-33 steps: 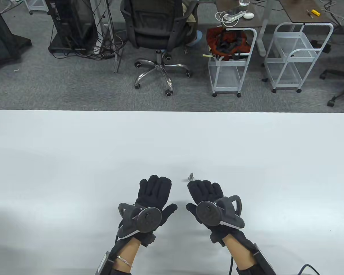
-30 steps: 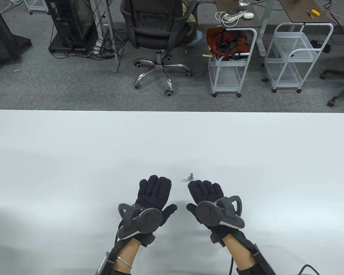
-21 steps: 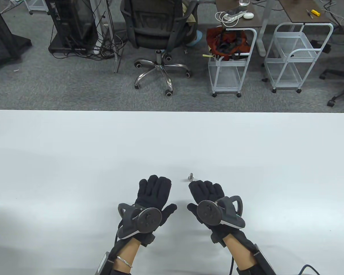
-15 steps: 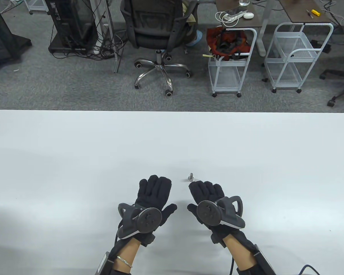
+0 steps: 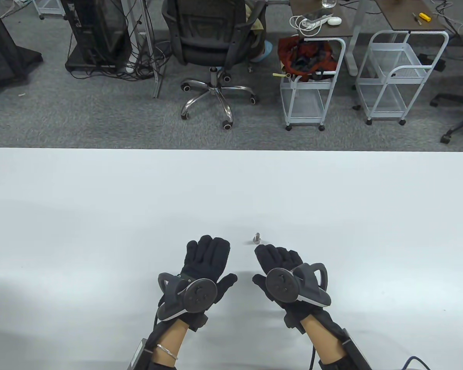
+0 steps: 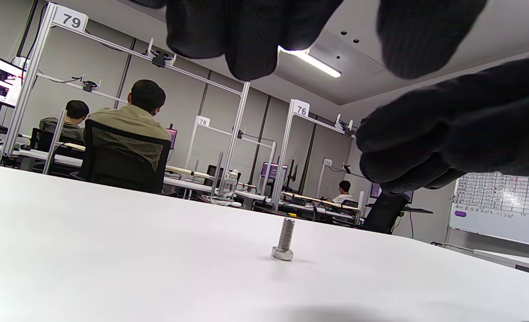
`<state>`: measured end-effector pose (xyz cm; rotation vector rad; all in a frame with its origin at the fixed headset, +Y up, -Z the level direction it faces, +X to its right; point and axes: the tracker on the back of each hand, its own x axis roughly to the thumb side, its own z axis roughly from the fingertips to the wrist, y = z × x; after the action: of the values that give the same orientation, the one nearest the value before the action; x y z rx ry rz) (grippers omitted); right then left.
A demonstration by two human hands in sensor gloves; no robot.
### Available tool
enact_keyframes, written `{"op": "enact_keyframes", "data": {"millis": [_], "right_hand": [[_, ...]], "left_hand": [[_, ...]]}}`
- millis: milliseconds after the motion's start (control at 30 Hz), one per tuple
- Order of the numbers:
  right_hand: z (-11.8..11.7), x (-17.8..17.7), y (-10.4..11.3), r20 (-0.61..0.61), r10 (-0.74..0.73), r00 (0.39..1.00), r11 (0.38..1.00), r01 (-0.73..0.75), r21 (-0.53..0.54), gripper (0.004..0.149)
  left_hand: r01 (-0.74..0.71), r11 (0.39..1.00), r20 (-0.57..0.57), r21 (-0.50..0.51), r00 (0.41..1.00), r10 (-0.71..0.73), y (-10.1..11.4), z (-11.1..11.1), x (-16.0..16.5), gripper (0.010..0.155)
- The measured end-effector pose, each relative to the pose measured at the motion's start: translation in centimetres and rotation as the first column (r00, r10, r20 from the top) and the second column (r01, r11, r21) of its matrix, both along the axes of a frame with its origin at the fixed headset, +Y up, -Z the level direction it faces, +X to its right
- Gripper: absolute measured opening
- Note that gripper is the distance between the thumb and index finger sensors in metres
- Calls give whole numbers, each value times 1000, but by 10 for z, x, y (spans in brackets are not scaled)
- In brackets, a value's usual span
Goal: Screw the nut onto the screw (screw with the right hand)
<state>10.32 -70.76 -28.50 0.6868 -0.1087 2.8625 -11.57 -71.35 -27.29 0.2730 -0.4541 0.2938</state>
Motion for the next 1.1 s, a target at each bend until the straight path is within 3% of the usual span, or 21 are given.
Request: {"op": "enact_keyframes", "data": {"millis": [233,400,600,833,1100], "right_hand": [[-28,-3,5,100,-10,995,999,14,-40,70],[-65,-13,1,202,58,978,988,-27,-152,68],[-102,-25,-20,306,102,947,954,-6,-301,65],[-124,-38,-43,365,194,911,923,-43,-383,62],[-133,-50,-45,390,290,874,926,-152,-347,50]], "left_hand": [[-17,1000,4,4,1000,17,2,0,-1,76],[-18,1000,11,5,1000,18,2,1,0,76],[-36,999,12,8,999,35,3,1,-2,76],[-63,998,16,0,998,63,3,1,-3,76],[-82,997,14,-12,997,82,3,-1,-5,76]]}}
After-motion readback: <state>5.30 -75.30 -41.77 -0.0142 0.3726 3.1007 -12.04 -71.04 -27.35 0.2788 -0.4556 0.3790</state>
